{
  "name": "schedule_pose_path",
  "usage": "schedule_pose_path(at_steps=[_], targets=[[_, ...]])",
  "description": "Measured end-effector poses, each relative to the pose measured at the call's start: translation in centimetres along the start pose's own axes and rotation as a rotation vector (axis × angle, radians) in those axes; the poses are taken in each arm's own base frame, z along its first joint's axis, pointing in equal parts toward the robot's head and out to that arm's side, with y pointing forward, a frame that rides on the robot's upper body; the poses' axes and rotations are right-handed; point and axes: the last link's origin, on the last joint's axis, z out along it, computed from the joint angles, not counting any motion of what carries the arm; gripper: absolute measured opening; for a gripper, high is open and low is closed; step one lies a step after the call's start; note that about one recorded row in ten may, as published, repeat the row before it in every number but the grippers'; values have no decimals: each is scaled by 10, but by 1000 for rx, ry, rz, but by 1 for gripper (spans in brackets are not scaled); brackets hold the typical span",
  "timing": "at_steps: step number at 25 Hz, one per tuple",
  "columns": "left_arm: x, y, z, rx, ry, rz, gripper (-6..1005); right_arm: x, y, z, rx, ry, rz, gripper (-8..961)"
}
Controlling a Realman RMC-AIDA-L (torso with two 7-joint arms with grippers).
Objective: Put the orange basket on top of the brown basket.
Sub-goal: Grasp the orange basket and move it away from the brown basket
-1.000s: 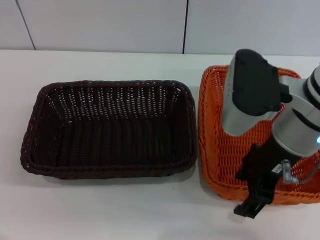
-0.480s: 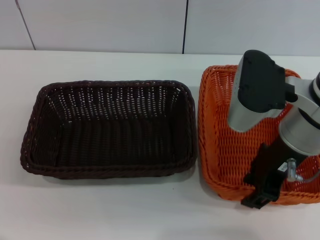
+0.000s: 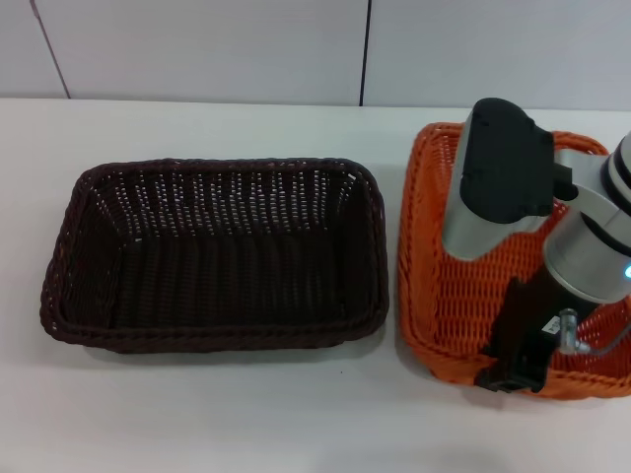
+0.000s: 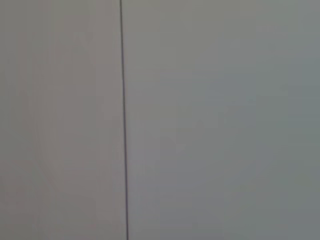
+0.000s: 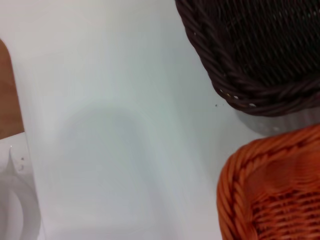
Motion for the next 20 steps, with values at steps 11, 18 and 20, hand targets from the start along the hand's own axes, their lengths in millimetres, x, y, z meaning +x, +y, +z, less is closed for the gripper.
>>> schedule_pose_path(at_steps=[11,18,20], targets=[[1,-6,-3,10,15,-3,601,-2,-4,6,94,4,-27,173],[3,-6,-3,7,24,-3,600,-10,-8,-8,150,-44,-55,165],[3,-6,-3,7,24,-3,599,-12,-8,-11,162,-54,-59,165]])
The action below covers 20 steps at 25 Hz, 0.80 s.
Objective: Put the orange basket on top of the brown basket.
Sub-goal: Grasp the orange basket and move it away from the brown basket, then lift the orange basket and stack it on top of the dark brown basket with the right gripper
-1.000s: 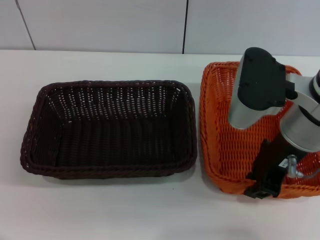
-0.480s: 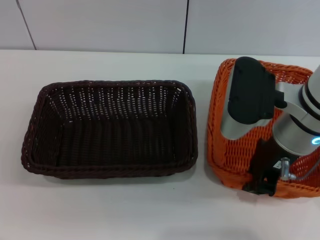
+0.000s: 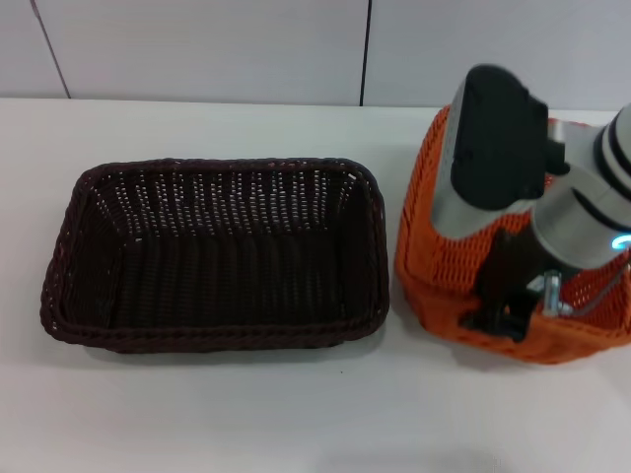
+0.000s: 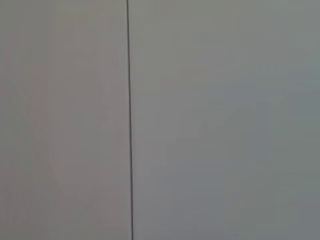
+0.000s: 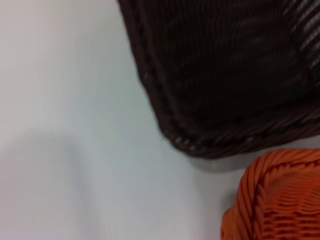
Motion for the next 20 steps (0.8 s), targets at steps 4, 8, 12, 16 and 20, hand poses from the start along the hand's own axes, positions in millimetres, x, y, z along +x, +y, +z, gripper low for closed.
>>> schedule_pose_path(at_steps=[4,8,12,16,20], targets=[[0,0,0,0,1,1,599,-5,-2,-12,44,-26,-24,164],[1,-1,0,1,1,1,598,-8,-6,-22,99,-28,-61,163],[1,1,1,-2,1,-1,597,-13,-10,-32,159,-27,-113,162],[1,3,3,-6,1,-5,596,-18,-13,-48,247,-28,-186,162],[1,4,4,-5,-2,-6,595,-26,-15,-70,331,-50,-264,162]])
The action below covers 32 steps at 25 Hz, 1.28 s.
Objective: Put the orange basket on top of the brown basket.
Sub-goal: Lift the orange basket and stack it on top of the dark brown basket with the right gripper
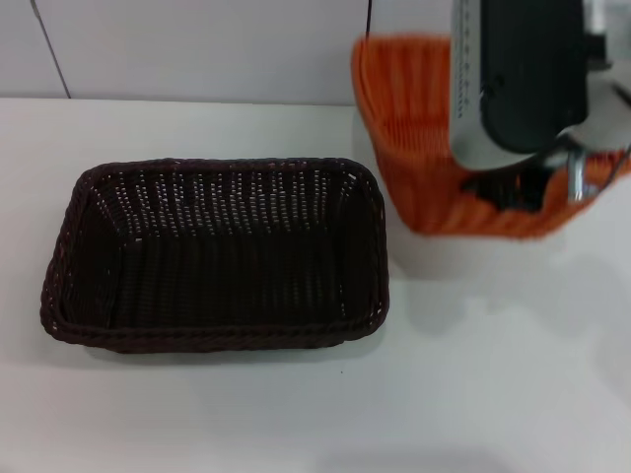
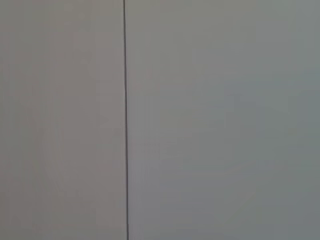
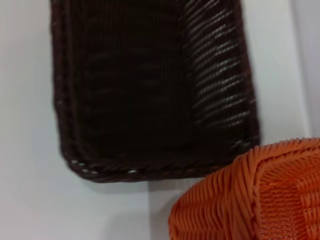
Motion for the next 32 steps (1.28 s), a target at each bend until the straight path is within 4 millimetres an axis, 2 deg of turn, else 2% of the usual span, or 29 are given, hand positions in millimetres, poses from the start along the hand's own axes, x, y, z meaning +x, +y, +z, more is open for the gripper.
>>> schedule_pose_path(at_steps=[5,8,15,16,21,27,32], targets=[[1,-1,0,13,5,-14,594,-13,-8,-30,128,-29,-150,162],[1,-3,0,23,8,-25,594,-23,-12,-39,160,-52,-239,162],[-2,1,-2,33,3,-52,592,-58,-24,-36,121,-187,-435,162],[-3,1,-3,36,1,-58,592,-70,-27,-33,109,-234,-493,162],[-8,-2,-8,49,-11,-65,591,-90,-31,-27,77,-325,-575,162],[-12,-8,-12,68,-26,-70,590,-116,-11,-27,11,-428,-754,163],[-17,-12,-17,89,-33,-93,589,-121,14,-35,-87,-471,-880,163]])
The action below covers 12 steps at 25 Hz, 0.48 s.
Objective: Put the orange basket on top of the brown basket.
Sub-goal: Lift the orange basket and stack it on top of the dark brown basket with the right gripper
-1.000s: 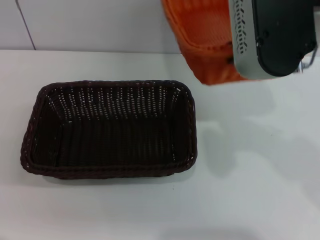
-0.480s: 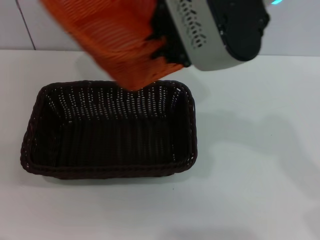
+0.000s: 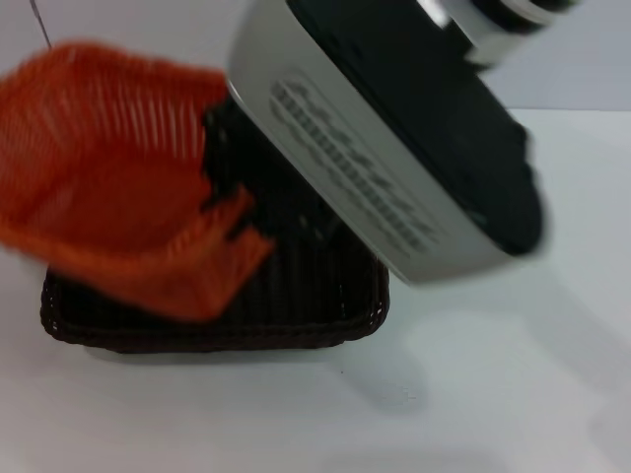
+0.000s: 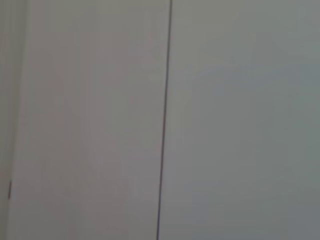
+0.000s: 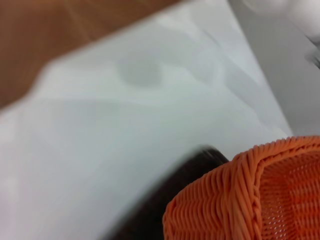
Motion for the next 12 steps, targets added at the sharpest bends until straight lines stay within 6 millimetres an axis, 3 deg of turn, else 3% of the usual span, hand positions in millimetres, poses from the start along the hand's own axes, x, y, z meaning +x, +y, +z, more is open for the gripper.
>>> schedule_pose_path(at_steps=[12], targets=[[-1,2,-2,16,10,-38,586,6,34,-37,-53,-50,-161,163]])
